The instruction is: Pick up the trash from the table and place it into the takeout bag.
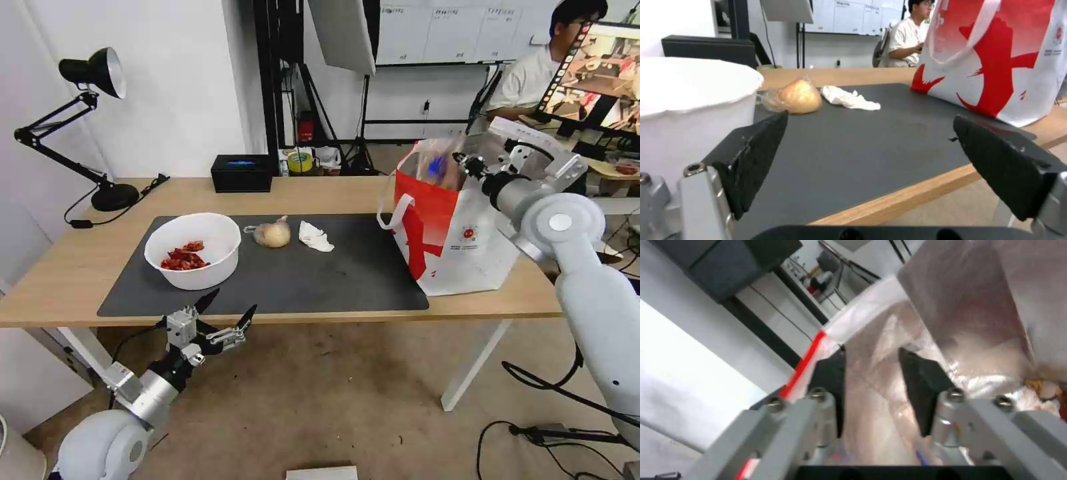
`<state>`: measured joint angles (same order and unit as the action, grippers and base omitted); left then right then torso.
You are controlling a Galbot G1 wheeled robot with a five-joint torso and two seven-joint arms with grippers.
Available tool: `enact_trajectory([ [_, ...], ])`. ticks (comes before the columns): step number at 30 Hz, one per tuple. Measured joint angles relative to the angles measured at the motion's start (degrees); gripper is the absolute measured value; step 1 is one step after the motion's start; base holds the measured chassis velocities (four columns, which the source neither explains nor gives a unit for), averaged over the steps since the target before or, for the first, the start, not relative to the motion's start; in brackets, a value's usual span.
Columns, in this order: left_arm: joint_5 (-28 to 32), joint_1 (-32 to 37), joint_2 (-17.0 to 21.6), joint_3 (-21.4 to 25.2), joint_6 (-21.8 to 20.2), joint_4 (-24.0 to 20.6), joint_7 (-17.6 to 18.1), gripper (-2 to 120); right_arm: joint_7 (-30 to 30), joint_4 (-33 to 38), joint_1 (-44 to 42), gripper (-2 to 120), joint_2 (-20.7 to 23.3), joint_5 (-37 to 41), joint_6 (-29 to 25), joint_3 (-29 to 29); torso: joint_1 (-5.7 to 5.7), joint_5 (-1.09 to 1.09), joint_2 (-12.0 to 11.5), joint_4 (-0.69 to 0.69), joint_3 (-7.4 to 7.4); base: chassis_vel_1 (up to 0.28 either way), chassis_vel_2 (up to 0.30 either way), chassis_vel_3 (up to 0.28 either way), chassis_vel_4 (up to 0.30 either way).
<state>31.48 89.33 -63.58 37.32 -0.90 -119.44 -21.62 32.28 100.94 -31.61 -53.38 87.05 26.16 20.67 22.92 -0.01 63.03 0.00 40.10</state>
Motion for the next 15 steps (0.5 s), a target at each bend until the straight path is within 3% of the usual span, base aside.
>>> enact_trajectory([
  [11,0.11,0.12,0.49,0.73,-0.14,-0.39,0.06,100,-1.53,0.31,0.28,72,0.54,0.45,0.44,0.1,0.0,0.0,0.0,0.0,0.0,0.0,0.0,0.0,0.0],
  [15,0.2,0.12,0.5,0.99,-0.15,-0.46,0.1,100,-4.07,1.15,0.99,92,0.87,0.05,0.02,0.13,0.0,0.01,0.0,0.0,0.0,0.0,0.0,0.0,0.0],
])
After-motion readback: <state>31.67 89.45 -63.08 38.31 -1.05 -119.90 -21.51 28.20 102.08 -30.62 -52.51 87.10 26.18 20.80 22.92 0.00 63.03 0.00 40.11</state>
